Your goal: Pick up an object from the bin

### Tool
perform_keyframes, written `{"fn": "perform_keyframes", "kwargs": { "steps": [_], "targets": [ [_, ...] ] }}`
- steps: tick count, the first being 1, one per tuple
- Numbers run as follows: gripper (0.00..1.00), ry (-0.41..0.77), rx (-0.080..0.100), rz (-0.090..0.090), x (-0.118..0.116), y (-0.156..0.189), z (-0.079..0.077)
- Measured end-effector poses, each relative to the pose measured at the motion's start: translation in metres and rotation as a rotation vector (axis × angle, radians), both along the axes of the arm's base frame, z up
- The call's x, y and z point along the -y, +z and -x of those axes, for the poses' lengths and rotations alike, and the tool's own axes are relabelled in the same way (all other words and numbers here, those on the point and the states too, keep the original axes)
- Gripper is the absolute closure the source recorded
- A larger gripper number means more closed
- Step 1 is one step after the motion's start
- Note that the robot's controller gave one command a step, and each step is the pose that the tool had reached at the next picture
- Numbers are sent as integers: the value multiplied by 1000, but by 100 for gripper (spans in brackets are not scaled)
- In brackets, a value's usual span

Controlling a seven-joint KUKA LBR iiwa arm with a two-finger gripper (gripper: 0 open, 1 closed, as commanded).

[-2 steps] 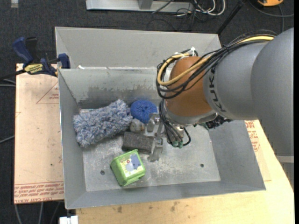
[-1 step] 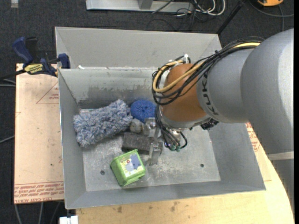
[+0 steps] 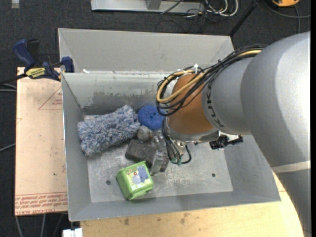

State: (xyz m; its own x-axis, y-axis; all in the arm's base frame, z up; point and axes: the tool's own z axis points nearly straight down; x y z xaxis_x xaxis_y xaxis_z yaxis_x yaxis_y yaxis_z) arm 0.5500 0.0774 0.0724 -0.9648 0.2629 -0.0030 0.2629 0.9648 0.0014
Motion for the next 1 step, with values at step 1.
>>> {"fn": "perform_keyframes", "kwargs": {
  "steps": [1],
  "targets": [
    [100,1,0,0,0,0,0]
  ]
}}
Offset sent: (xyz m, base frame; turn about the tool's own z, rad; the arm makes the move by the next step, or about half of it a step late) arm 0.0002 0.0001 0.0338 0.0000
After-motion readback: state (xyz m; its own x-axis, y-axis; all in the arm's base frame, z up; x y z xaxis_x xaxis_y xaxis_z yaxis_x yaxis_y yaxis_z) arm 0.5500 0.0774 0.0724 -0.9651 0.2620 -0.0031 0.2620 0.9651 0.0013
